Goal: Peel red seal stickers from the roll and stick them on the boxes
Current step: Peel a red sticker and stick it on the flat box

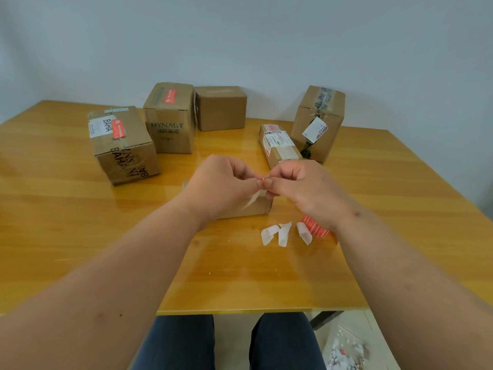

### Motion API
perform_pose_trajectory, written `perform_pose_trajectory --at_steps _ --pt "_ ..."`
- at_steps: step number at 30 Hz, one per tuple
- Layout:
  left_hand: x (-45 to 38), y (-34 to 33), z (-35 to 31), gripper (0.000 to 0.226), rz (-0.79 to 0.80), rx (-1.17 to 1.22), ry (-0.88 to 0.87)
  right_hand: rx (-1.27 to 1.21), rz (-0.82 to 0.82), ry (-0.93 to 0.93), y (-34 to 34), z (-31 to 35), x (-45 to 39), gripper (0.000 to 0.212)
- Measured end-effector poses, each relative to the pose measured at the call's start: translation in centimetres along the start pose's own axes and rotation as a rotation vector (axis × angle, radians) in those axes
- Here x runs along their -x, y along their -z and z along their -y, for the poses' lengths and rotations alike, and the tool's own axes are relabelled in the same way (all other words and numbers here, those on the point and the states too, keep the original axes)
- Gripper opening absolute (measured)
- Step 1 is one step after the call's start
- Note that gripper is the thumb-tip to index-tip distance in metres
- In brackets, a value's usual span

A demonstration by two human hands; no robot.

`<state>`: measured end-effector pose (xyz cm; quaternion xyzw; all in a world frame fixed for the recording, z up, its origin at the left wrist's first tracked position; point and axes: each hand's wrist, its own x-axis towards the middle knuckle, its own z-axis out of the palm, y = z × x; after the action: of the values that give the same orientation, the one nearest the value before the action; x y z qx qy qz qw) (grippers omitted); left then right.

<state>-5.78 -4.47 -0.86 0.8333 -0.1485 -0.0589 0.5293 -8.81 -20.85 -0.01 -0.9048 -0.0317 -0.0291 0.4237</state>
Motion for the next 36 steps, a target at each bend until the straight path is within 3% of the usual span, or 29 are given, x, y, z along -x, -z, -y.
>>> perform_pose_trajectory --at_steps 4,26,36 --pt "0.19 0.16 -0.33 0.013 0.014 -0.093 -0.022 0.030 0.011 0.011 0.01 0.12 0.09 0.017" --pt "0.16 0.22 -0.81 0.013 0.062 -0.032 0.001 0.041 0.000 0.020 0.17 0.03 0.16 0.016" --pt "-0.34 0.05 -0.50 0.012 0.071 -0.131 -0.017 0.154 0.002 0.043 0.02 -0.34 -0.18 0.018"
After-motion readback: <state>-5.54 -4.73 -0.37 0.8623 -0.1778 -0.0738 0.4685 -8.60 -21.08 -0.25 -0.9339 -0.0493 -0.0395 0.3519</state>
